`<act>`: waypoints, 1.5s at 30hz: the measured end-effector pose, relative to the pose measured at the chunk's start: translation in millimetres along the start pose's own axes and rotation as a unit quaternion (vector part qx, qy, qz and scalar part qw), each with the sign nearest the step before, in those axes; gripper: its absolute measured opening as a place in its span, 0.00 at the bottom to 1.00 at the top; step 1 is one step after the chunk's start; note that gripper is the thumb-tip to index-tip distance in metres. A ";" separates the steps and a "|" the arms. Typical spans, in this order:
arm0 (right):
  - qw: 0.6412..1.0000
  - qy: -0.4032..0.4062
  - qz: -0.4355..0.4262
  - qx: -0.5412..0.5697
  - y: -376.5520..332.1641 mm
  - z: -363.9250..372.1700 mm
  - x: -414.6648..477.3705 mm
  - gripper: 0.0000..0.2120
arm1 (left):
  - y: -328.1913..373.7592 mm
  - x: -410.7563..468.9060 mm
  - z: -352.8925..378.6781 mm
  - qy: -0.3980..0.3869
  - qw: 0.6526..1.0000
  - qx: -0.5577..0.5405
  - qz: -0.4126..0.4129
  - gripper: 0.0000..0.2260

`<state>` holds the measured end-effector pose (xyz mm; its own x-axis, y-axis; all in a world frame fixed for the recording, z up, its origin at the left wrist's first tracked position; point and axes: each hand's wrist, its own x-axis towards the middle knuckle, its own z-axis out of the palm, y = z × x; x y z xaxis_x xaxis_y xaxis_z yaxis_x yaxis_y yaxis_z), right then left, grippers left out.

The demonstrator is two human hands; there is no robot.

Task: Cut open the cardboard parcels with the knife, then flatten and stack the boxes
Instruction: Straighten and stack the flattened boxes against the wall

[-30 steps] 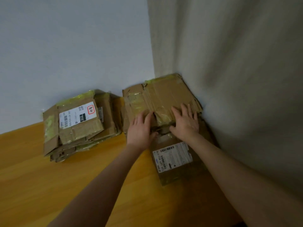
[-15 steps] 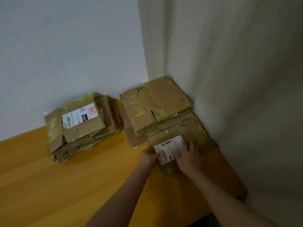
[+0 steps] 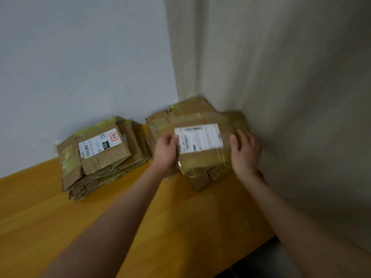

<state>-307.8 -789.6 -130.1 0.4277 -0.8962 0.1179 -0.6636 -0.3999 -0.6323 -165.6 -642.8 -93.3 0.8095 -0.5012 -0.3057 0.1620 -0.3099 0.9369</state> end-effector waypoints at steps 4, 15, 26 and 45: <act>0.999 0.015 -0.046 -0.008 -25.5 -4.9 24.0 0.29 | 23.8 41.8 -22.3 0.101 0.993 -0.048 -0.020 0.11; 0.957 -0.140 -0.149 -0.206 -44.7 52.2 45.2 0.44 | -12.1 109.2 -24.4 0.187 0.975 0.072 -0.098 0.14; 0.815 -0.287 -0.273 -0.423 -36.6 99.7 91.2 0.66 | -64.3 97.4 33.9 -0.069 0.672 0.725 0.130 0.59; 0.915 -0.182 -0.273 -0.235 7.4 82.1 36.1 0.36 | -37.3 115.8 13.9 -0.075 0.721 0.682 0.099 0.40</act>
<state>-246.9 -809.1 -193.3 0.8933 -0.4494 0.0015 -0.4445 -0.8839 -0.1452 -85.7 -700.5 -166.1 0.6533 -0.6951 -0.2999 -0.7368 -0.6748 -0.0409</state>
